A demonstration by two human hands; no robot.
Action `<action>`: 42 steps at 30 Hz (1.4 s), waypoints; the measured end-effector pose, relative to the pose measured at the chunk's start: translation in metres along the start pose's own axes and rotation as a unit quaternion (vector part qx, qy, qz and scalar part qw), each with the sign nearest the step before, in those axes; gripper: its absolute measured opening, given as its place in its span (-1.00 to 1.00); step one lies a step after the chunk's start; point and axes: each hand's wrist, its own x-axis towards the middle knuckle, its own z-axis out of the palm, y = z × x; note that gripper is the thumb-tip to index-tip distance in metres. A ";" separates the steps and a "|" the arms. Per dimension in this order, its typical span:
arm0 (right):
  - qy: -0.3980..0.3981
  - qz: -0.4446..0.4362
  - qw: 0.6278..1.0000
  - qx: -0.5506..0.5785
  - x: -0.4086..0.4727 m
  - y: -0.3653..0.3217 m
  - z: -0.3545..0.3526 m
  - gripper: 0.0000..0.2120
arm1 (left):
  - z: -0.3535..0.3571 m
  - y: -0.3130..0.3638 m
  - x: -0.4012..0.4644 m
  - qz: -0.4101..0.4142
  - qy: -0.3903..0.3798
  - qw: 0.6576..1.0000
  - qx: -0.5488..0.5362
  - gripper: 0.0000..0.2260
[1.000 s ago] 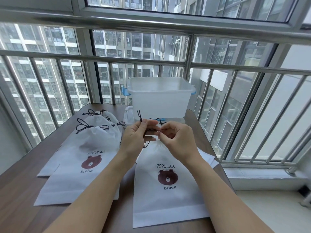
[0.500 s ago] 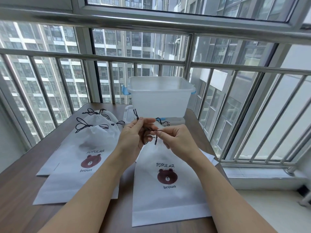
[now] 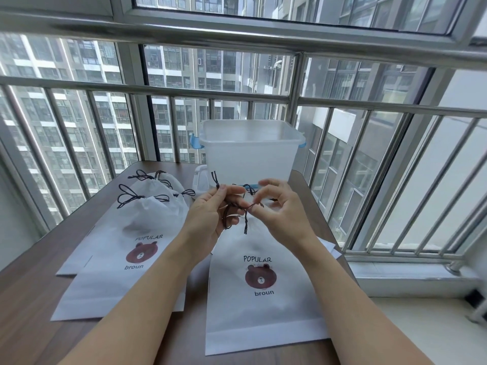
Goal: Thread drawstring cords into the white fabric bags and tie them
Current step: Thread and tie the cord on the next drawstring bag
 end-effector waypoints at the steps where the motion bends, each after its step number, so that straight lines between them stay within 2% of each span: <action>1: -0.015 0.005 1.000 0.008 0.000 0.002 0.000 -0.73 | 0.000 0.000 0.000 0.001 0.000 1.000 0.003 -0.68; 3: -0.043 0.011 0.998 0.055 0.001 0.006 0.001 -0.68 | -0.001 0.000 0.001 0.002 0.002 1.000 0.007 -0.68; 6: -0.029 0.013 0.997 0.067 -0.001 0.004 0.001 -0.71 | -0.002 -0.001 0.002 0.003 0.006 1.000 0.012 -0.68; 12: -0.036 0.056 0.987 0.143 0.001 0.000 -0.004 -0.63 | -0.001 -0.001 0.002 0.003 0.026 1.000 0.005 -0.70; 22: -0.102 0.059 0.989 0.087 -0.004 -0.004 -0.005 -0.79 | 0.000 0.000 0.000 0.016 0.009 1.000 -0.015 -0.70; 25: -0.092 0.049 0.993 0.063 -0.005 -0.005 -0.001 -0.89 | -0.001 -0.001 0.000 0.022 0.002 1.000 -0.004 -0.70; 29: -0.028 0.057 0.996 0.058 -0.003 -0.003 -0.002 -0.88 | -0.003 -0.004 0.002 0.035 0.023 0.999 0.029 -0.70; 32: -0.001 0.085 0.987 0.133 -0.001 -0.004 -0.005 -0.82 | -0.003 -0.007 0.007 0.053 0.041 0.998 0.012 -0.68; 34: 0.018 0.127 0.954 0.270 0.002 -0.008 -0.006 -0.83 | -0.004 -0.005 0.009 0.050 0.067 0.995 -0.050 -0.64; 35: 0.033 0.157 0.919 0.360 0.004 -0.009 -0.008 -0.86 | -0.005 -0.003 0.010 0.038 0.080 0.991 -0.095 -0.62; 38: 0.103 0.249 0.773 0.574 0.009 -0.004 -0.018 -0.93 | -0.013 0.002 0.012 0.010 0.099 0.971 -0.219 -0.61; 40: 0.145 0.279 0.705 0.635 0.012 0.004 -0.025 -0.91 | -0.019 0.005 0.012 -0.005 0.111 0.956 -0.273 -0.62; 42: 0.167 0.288 0.684 0.649 0.014 0.014 -0.033 -0.86 | -0.025 0.008 0.014 -0.016 0.128 0.953 -0.274 -0.63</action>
